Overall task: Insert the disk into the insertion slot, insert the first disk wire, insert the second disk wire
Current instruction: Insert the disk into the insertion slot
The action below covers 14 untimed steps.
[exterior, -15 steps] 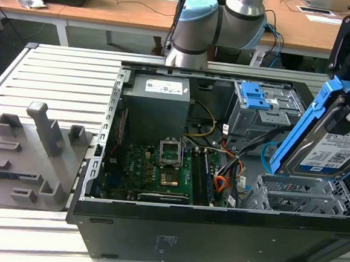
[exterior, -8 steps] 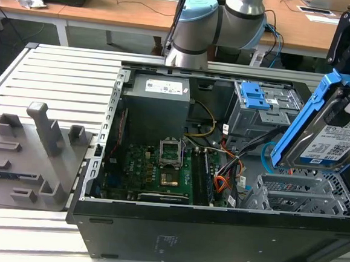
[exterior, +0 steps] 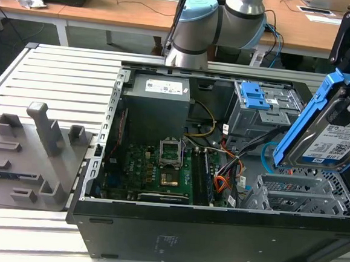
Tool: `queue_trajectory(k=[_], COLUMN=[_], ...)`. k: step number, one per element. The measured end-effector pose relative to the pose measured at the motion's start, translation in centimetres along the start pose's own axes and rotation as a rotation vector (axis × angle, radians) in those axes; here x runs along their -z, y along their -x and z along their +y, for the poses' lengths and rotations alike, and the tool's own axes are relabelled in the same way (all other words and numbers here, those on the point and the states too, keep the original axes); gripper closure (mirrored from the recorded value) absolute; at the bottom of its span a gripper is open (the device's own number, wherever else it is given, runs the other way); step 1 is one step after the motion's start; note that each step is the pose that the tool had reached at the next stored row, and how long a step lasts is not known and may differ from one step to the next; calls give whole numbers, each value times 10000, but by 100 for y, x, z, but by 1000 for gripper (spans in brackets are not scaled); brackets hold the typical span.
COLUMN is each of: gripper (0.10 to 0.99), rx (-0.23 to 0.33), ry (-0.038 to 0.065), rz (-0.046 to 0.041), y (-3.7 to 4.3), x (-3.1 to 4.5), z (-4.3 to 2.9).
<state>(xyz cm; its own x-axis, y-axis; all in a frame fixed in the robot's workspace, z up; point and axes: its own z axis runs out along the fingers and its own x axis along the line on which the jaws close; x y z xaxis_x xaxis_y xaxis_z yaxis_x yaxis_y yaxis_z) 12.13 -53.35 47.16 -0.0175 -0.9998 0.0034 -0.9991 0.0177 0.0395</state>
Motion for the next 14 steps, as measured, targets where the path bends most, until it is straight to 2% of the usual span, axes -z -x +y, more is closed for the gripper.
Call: queue_trajectory(k=[11,14], gripper=[718,718], rx=[0,0], ry=[0,0], rz=[0,0], y=[0,0], x=[-43,-107], z=[-2,-4])
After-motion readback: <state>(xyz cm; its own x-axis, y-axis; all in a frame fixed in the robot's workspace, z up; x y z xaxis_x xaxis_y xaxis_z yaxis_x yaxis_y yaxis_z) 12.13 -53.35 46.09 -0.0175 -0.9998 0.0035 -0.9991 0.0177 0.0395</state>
